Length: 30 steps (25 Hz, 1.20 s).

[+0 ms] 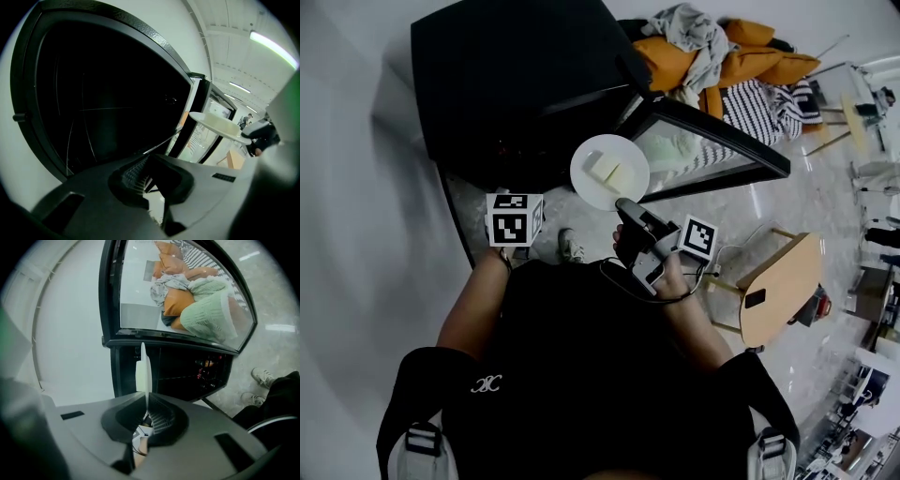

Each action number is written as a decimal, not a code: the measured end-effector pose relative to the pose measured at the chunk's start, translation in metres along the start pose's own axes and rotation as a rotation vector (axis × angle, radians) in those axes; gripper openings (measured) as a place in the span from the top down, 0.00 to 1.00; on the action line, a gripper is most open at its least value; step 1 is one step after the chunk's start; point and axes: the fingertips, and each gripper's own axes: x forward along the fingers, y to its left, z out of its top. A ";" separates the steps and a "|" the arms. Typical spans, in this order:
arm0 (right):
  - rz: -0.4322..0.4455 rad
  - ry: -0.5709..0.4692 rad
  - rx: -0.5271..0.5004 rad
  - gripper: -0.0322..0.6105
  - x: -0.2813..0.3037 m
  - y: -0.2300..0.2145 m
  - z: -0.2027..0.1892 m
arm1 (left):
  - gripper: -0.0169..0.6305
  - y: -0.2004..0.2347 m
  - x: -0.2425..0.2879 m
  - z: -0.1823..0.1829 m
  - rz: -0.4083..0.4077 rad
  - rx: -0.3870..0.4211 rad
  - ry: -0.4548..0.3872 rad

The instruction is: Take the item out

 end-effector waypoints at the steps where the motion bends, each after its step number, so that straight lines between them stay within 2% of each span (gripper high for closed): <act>1: 0.000 -0.002 0.003 0.92 0.000 -0.001 0.001 | 0.97 -0.001 0.002 -0.001 -0.004 0.003 0.004; 12: 0.002 0.004 -0.008 0.92 0.004 0.004 0.001 | 0.97 -0.002 0.004 0.008 -0.009 -0.002 -0.021; 16: -0.004 0.005 -0.005 0.92 0.007 0.003 0.001 | 0.97 0.011 0.010 0.010 0.028 -0.010 -0.022; 18: -0.004 0.003 -0.004 0.92 0.007 0.004 0.001 | 0.97 0.021 0.013 0.008 0.045 -0.042 -0.011; 26: -0.008 0.004 -0.005 0.92 0.004 0.011 0.000 | 0.97 0.051 0.016 0.004 0.050 -0.252 0.016; 30: -0.013 -0.003 -0.006 0.92 0.001 0.010 0.000 | 0.97 0.059 0.019 0.003 0.069 -0.289 0.027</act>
